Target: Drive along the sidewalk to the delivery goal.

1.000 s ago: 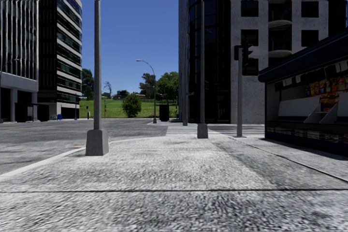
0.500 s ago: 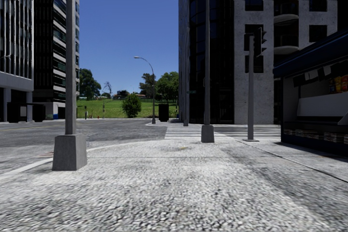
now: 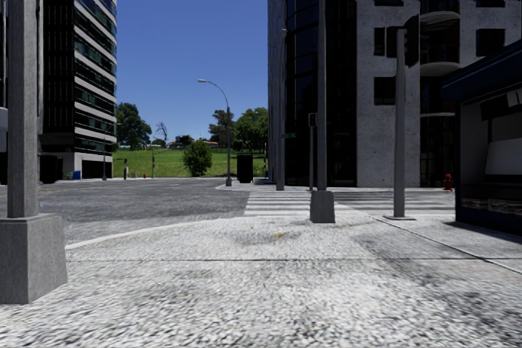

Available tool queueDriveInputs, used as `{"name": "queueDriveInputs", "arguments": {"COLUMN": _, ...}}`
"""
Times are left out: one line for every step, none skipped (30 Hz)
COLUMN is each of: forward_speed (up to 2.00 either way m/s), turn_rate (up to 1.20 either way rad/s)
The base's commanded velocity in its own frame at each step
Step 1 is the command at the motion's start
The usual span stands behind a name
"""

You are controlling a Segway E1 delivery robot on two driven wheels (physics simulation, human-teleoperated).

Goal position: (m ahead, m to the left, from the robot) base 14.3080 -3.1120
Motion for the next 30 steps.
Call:
{"name": "queueDriveInputs", "arguments": {"forward_speed": 2.0, "turn_rate": 0.0}}
{"name": "queueDriveInputs", "arguments": {"forward_speed": 2.0, "turn_rate": 0.0}}
{"name": "queueDriveInputs", "arguments": {"forward_speed": 2.0, "turn_rate": 0.0}}
{"name": "queueDriveInputs", "arguments": {"forward_speed": 2.0, "turn_rate": 0.0}}
{"name": "queueDriveInputs", "arguments": {"forward_speed": 2.0, "turn_rate": 0.0}}
{"name": "queueDriveInputs", "arguments": {"forward_speed": 2.0, "turn_rate": 0.0}}
{"name": "queueDriveInputs", "arguments": {"forward_speed": 2.0, "turn_rate": 0.0}}
{"name": "queueDriveInputs", "arguments": {"forward_speed": 2.0, "turn_rate": 0.0}}
{"name": "queueDriveInputs", "arguments": {"forward_speed": 2.0, "turn_rate": 0.0}}
{"name": "queueDriveInputs", "arguments": {"forward_speed": 2.0, "turn_rate": 0.0}}
{"name": "queueDriveInputs", "arguments": {"forward_speed": 2.0, "turn_rate": 0.0}}
{"name": "queueDriveInputs", "arguments": {"forward_speed": 2.0, "turn_rate": 0.0}}
{"name": "queueDriveInputs", "arguments": {"forward_speed": 2.0, "turn_rate": 0.0}}
{"name": "queueDriveInputs", "arguments": {"forward_speed": 2.0, "turn_rate": 0.0}}
{"name": "queueDriveInputs", "arguments": {"forward_speed": 2.0, "turn_rate": 0.0}}
{"name": "queueDriveInputs", "arguments": {"forward_speed": 2.0, "turn_rate": 0.0}}
{"name": "queueDriveInputs", "arguments": {"forward_speed": 2.0, "turn_rate": 0.0}}
{"name": "queueDriveInputs", "arguments": {"forward_speed": 2.0, "turn_rate": 0.0}}
{"name": "queueDriveInputs", "arguments": {"forward_speed": 2.0, "turn_rate": 0.0}}
{"name": "queueDriveInputs", "arguments": {"forward_speed": 2.0, "turn_rate": 0.0}}
{"name": "queueDriveInputs", "arguments": {"forward_speed": 2.0, "turn_rate": 0.0}}
{"name": "queueDriveInputs", "arguments": {"forward_speed": 2.0, "turn_rate": 0.0}}
{"name": "queueDriveInputs", "arguments": {"forward_speed": 2.0, "turn_rate": 0.0}}
{"name": "queueDriveInputs", "arguments": {"forward_speed": 2.0, "turn_rate": 0.0}}
{"name": "queueDriveInputs", "arguments": {"forward_speed": 2.0, "turn_rate": 0.0}}
{"name": "queueDriveInputs", "arguments": {"forward_speed": 2.0, "turn_rate": 0.0}}
{"name": "queueDriveInputs", "arguments": {"forward_speed": 2.0, "turn_rate": 0.0}}
{"name": "queueDriveInputs", "arguments": {"forward_speed": 2.0, "turn_rate": 0.0}}
{"name": "queueDriveInputs", "arguments": {"forward_speed": 2.0, "turn_rate": 0.0}}
{"name": "queueDriveInputs", "arguments": {"forward_speed": 2.0, "turn_rate": 0.0}}
